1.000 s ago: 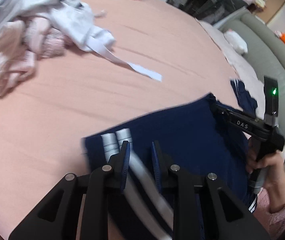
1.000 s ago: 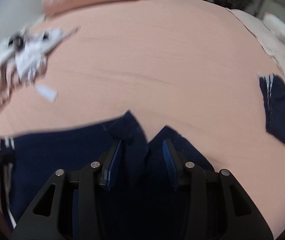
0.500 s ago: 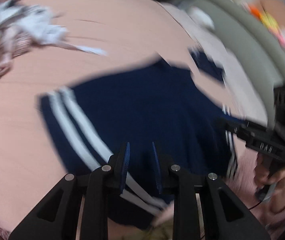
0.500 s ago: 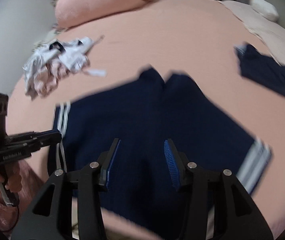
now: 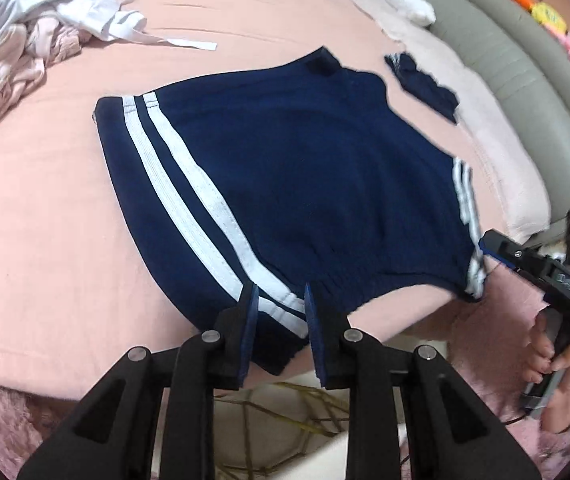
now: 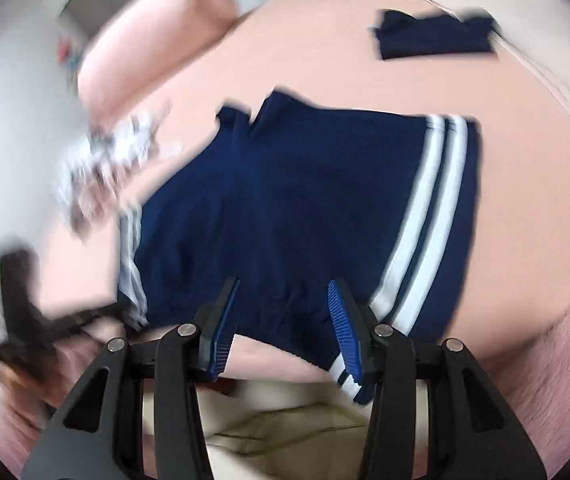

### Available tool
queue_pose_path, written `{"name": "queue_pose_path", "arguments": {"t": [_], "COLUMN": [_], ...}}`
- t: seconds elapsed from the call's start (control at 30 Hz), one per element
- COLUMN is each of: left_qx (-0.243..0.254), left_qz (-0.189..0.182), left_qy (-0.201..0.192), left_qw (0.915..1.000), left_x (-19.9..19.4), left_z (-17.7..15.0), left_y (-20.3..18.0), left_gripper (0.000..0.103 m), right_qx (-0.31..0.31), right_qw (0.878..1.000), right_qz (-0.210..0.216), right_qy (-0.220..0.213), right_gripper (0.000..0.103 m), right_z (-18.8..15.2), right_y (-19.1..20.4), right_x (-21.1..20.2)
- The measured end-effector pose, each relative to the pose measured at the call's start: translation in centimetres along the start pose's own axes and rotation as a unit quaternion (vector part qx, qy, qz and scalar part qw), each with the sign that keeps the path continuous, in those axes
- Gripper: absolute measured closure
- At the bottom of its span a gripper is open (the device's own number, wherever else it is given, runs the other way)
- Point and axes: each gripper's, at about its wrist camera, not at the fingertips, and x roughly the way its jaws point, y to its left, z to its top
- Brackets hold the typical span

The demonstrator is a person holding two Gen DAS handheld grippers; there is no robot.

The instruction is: Fold clothes

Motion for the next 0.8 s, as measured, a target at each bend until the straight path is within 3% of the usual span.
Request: {"name": "queue_pose_path", "arguments": {"t": [0.07, 0.1, 0.23, 0.33, 0.53, 0.6, 0.73, 0.77, 0.8], "left_qx": [-0.004, -0.010, -0.019, -0.013, -0.014, -0.019, -0.021, -0.019, -0.015], "left_qz": [0.029, 0.034, 0.024, 0.014, 0.016, 0.016, 0.007, 0.003, -0.002], "left_qy": [0.017, 0.020, 0.005, -0.015, -0.015, -0.015, -0.020, -0.021, -0.022], "left_qw": [0.9994, 0.9992, 0.9995, 0.9997, 0.9997, 0.9996, 0.9995, 0.9996, 0.9996], "left_x": [0.6, 0.8, 0.0, -0.5, -0.3, -0.4, -0.6, -0.5, -0.4], "left_z": [-0.8, -1.2, -1.2, -0.5, 0.2, 0.1, 0.2, 0.4, 0.4], "left_y": [0.3, 0.4, 0.5, -0.2, -0.2, 0.1, 0.3, 0.1, -0.1], "left_gripper": [0.077, 0.077, 0.074, 0.074, 0.071, 0.071, 0.067, 0.067, 0.067], "right_qx": [-0.005, 0.002, 0.041, 0.030, 0.014, 0.029, 0.066, 0.064, 0.062], "right_qw": [0.998, 0.997, 0.995, 0.995, 0.991, 0.994, 0.996, 0.996, 0.996], "right_qz": [-0.069, -0.080, -0.081, -0.085, -0.120, -0.096, 0.010, 0.010, 0.011], "right_qy": [-0.006, 0.003, 0.039, 0.050, 0.052, 0.052, 0.062, 0.066, 0.069], "right_gripper": [0.055, 0.055, 0.055, 0.054, 0.058, 0.058, 0.055, 0.057, 0.067], "right_z": [-0.6, -1.1, -2.1, -2.1, -2.2, -2.2, -2.2, -2.2, -2.2], "right_y": [-1.0, -1.7, -3.4, -3.3, -3.5, -4.2, -5.2, -5.1, -5.1], "right_x": [-0.5, -0.3, 0.5, 1.4, 1.2, 0.8, 1.3, 1.7, 2.0]}}
